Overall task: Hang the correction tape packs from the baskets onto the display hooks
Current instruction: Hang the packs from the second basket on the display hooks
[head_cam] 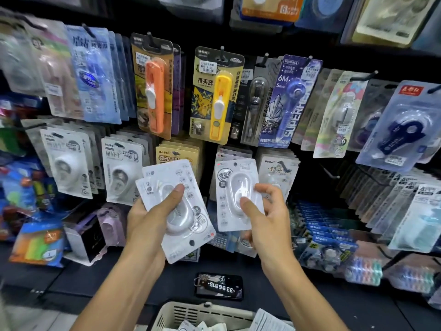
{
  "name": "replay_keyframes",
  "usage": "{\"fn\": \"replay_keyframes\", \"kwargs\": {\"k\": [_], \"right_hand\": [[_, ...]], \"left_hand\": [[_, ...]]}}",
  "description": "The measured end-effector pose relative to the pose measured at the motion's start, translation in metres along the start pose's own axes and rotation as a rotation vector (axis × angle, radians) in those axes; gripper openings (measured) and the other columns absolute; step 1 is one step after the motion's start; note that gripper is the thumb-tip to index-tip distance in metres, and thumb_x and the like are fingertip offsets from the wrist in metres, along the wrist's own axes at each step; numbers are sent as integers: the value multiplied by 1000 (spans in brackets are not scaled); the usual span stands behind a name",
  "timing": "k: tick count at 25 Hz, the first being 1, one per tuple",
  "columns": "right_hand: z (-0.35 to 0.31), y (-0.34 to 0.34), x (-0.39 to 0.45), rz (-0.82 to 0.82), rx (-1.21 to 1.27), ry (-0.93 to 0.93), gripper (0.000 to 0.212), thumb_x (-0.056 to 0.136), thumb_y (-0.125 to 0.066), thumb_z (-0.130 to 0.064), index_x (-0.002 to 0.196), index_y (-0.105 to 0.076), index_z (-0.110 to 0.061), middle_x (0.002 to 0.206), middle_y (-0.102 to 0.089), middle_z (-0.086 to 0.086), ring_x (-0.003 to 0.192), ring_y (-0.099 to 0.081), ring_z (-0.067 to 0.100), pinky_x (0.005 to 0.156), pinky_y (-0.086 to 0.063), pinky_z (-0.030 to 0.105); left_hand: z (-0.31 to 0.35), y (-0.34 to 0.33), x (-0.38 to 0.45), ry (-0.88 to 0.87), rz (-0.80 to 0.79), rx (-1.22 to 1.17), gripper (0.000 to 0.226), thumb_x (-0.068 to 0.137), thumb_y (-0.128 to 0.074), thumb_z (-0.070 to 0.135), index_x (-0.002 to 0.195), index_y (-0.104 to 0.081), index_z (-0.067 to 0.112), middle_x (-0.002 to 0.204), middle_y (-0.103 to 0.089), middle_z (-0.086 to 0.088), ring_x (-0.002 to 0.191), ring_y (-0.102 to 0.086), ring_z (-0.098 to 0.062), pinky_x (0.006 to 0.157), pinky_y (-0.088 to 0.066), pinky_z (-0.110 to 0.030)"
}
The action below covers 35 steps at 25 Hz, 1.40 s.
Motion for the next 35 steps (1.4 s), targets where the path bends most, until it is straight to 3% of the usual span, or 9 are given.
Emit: {"fn": "replay_keyframes", "kwargs": {"k": [3, 9, 12, 15, 18, 21, 26, 31, 35], "right_hand": [[-1, 3, -6, 118, 92, 43, 18, 94, -69, -32, 97, -56, -44, 126, -58, -18, 118, -61, 31, 91, -55, 52], [-3, -6, -3, 110, -3, 69, 16, 93, -69, -33, 96, -57, -42, 119, -62, -12, 89, -58, 26, 77, -49, 39], [16, -9, 1, 38, 57, -131, 28, 96, -67, -18, 109, -56, -41, 121, -57, -11, 74, -69, 19, 67, -58, 34], [31, -19, -9, -114, -10, -202, 31, 94, -70, -22, 116, -56, -40, 116, -60, -18, 90, -66, 0, 79, -56, 26], [37, -52, -38, -398, 39, -216, 26, 86, -80, -27, 107, -65, -24, 101, -75, 0, 82, -72, 10, 71, -59, 30], [41, -47, -37, -304, 191, -282, 34, 85, -78, -10, 111, -57, -8, 85, -76, 7, 67, -69, 16, 62, -58, 30], [53, -76, -66, -441, 555, -468, 48, 78, -81, -22, 124, -68, -17, 120, -74, 10, 105, -73, 25, 96, -54, 51], [46, -40, -33, -181, 634, -350, 54, 72, -82, -19, 123, -67, -15, 114, -76, 7, 90, -74, 20, 69, -62, 36], [5, -1, -1, -401, 405, -231, 59, 62, -91, -20, 116, -68, -20, 99, -75, 4, 74, -69, 17, 48, -51, 27]], "left_hand": [[1, -2, -3, -6, -14, 6, 59, 54, -87, 35, 112, -73, 26, 102, -81, -5, 86, -79, -28, 68, -63, -53], [4, -5, -6, -37, -29, 45, 72, 40, -90, 44, 108, -73, 29, 100, -81, -4, 90, -78, -30, 77, -62, -57], [3, -5, -7, -32, -28, 41, 68, 41, -90, 44, 105, -73, 31, 97, -81, -3, 83, -79, -28, 67, -63, -53], [3, -3, -6, -35, -12, 43, 66, 41, -91, 46, 103, -73, 30, 96, -81, -3, 80, -79, -26, 63, -62, -49], [-1, -2, -7, -36, 13, 26, 72, 41, -92, 44, 107, -72, 25, 94, -81, -4, 77, -79, -26, 60, -62, -44], [-8, -8, -9, 11, -32, -8, 62, 51, -90, 41, 105, -71, 19, 91, -81, -7, 66, -77, -27, 53, -57, -39], [-20, -26, -20, 43, -145, -111, 65, 62, -85, 29, 123, -69, 17, 111, -78, -14, 96, -77, -32, 86, -59, -52], [-14, -36, -27, 27, -254, -73, 57, 72, -75, 30, 127, -64, 20, 117, -77, -7, 95, -75, -20, 82, -56, -40], [-1, -36, -26, 83, -433, 72, 54, 71, -71, 58, 113, -77, 24, 118, -76, -9, 100, -74, -25, 87, -60, -45]]}}
Point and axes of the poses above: each hand's wrist, its own x-axis towards the middle knuckle, its own y-axis out of the back of the hand, z = x × y, the point moved 9 cm from there along x, towards the middle knuckle
